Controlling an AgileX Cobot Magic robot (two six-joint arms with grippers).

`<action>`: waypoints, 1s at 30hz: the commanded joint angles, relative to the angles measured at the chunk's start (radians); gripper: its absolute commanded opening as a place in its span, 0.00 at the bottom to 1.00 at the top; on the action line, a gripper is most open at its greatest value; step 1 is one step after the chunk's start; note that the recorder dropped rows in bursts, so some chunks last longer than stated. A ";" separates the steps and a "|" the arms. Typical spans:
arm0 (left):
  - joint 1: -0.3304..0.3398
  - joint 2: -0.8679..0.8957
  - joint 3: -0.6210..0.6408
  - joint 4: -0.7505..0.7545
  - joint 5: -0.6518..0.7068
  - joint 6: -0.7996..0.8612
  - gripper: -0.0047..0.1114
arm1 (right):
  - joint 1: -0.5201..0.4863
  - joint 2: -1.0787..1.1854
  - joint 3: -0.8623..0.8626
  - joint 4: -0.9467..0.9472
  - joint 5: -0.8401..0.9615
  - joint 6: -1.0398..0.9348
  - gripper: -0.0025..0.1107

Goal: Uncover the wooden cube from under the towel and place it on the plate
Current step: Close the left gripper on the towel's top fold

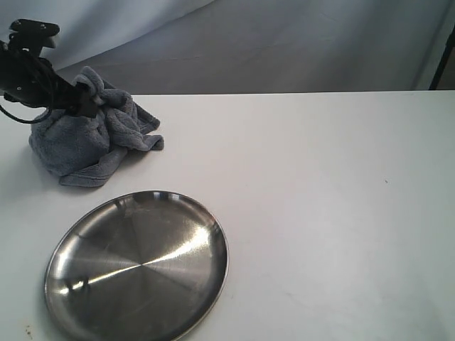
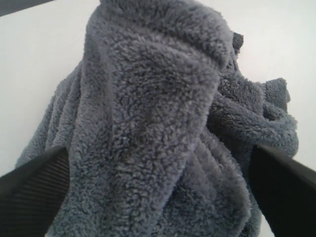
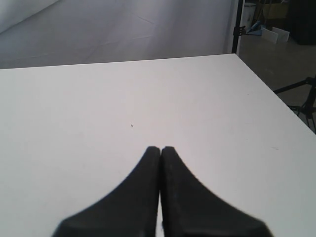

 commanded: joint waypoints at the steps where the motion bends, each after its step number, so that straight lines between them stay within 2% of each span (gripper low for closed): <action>1: 0.001 -0.002 -0.002 -0.006 -0.040 -0.057 0.84 | -0.008 -0.006 0.003 0.001 -0.001 0.005 0.02; 9: 0.001 0.013 -0.002 -0.006 -0.036 -0.061 0.83 | -0.008 -0.006 0.003 0.001 -0.001 0.005 0.02; 11: 0.001 0.015 -0.002 -0.006 -0.035 -0.061 0.80 | -0.008 -0.006 0.003 0.001 -0.001 0.005 0.02; 13: 0.001 0.015 -0.002 -0.006 -0.031 -0.061 0.71 | -0.008 -0.006 0.003 0.001 -0.001 0.005 0.02; 15: 0.001 0.015 -0.002 -0.006 -0.031 -0.061 0.56 | -0.008 -0.006 0.003 0.001 -0.001 0.005 0.02; 19: 0.001 0.015 -0.002 -0.004 -0.009 -0.058 0.19 | -0.008 -0.006 0.003 0.001 -0.001 0.005 0.02; 21: 0.001 0.015 -0.002 0.015 0.003 -0.050 0.06 | -0.008 -0.006 0.003 0.001 -0.001 0.005 0.02; 27: 0.001 -0.002 -0.002 0.045 0.022 -0.051 0.04 | -0.008 -0.006 0.003 0.001 -0.001 0.005 0.02; 30: 0.001 -0.040 -0.002 0.014 0.032 -0.051 0.04 | -0.008 -0.006 0.003 0.001 -0.001 0.005 0.02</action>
